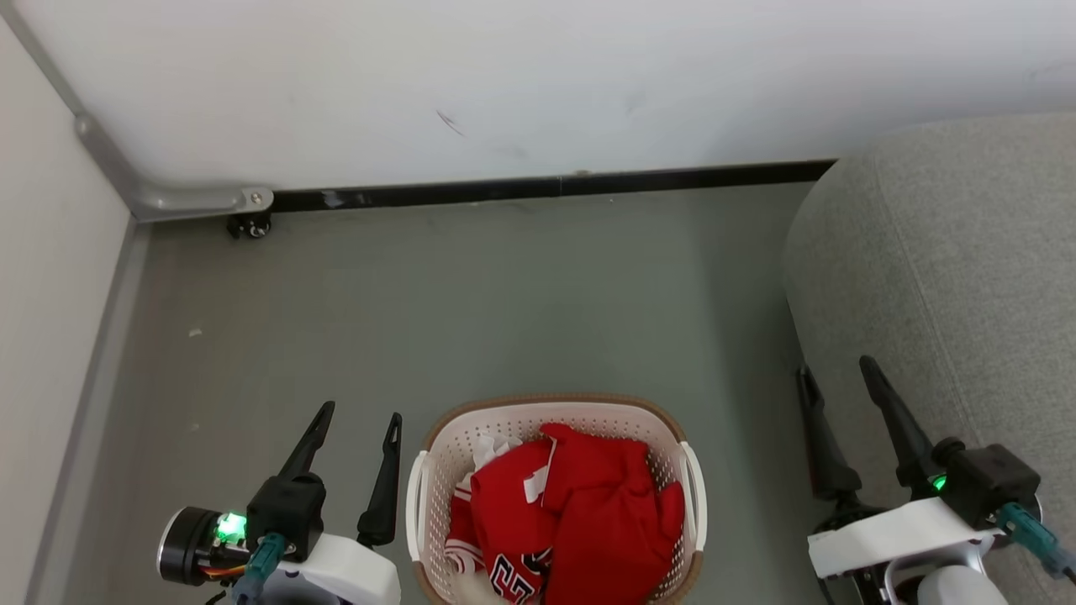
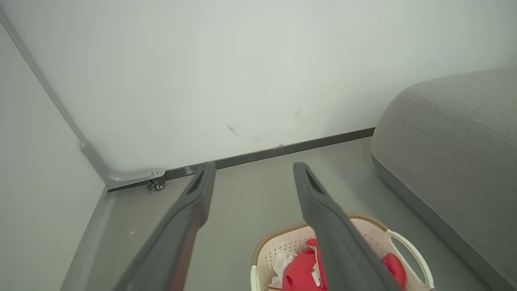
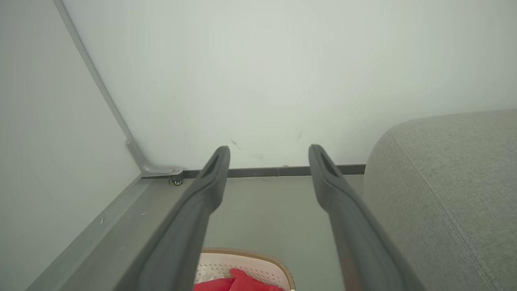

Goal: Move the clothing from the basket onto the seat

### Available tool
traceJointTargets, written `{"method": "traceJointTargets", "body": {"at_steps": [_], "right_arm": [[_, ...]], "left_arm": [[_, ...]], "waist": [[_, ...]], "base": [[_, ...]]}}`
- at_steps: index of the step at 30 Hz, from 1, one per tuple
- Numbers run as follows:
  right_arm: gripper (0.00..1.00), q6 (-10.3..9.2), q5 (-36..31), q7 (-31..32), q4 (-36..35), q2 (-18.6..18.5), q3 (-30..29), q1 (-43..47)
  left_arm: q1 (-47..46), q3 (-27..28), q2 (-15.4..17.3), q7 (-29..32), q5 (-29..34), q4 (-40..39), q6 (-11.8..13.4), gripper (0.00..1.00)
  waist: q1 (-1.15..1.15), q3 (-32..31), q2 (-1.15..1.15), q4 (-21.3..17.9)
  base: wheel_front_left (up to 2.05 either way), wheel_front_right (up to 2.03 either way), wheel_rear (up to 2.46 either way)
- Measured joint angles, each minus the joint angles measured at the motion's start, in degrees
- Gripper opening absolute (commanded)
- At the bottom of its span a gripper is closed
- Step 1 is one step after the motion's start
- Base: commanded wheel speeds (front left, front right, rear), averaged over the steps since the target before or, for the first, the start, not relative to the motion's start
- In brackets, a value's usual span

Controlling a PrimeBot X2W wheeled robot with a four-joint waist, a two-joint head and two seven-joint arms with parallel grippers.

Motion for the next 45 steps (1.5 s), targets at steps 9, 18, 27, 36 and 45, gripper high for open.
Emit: {"method": "traceJointTargets", "body": {"at_steps": [9,18,27,36,45], "right_arm": [[1.0,0.0,-0.02,-0.07,-1.03,0.0,-1.58,-2.14],[1.0,0.0,-0.15,-0.56,-1.97,-0.01,-3.11,-4.58],[1.0,0.0,0.02,-1.0,-2.11,-0.01,-2.7,-7.17],[1.0,0.0,0.59,-1.48,-2.04,-0.02,-2.24,-9.15],[1.0,0.0,1.65,-1.56,-2.03,-0.02,-2.3,-11.33]], "left_arm": [[-3.62,-0.73,0.48,0.0,1.33,3.55,-0.57,1.0],[-7.42,-1.65,0.52,-0.01,2.44,7.14,-0.99,1.0],[-10.82,-2.35,1.01,-0.01,3.46,10.83,-1.51,1.0],[-13.46,-3.23,1.98,-0.01,4.33,14.45,-2.49,1.0],[-16.66,-4.25,2.6,-0.01,6.13,18.91,-2.78,1.0]], "waist": [[0.0,4.93,0.0,-1.37],[0.0,9.59,0.0,-3.16],[0.0,13.99,0.0,-5.26],[0.0,17.0,0.0,-6.99],[0.0,20.51,0.0,-9.28]], "base": [[0.0,0.0,0.0],[0.0,0.0,0.0],[0.0,0.0,0.0],[0.0,0.0,0.0],[0.0,0.0,0.0]]}}
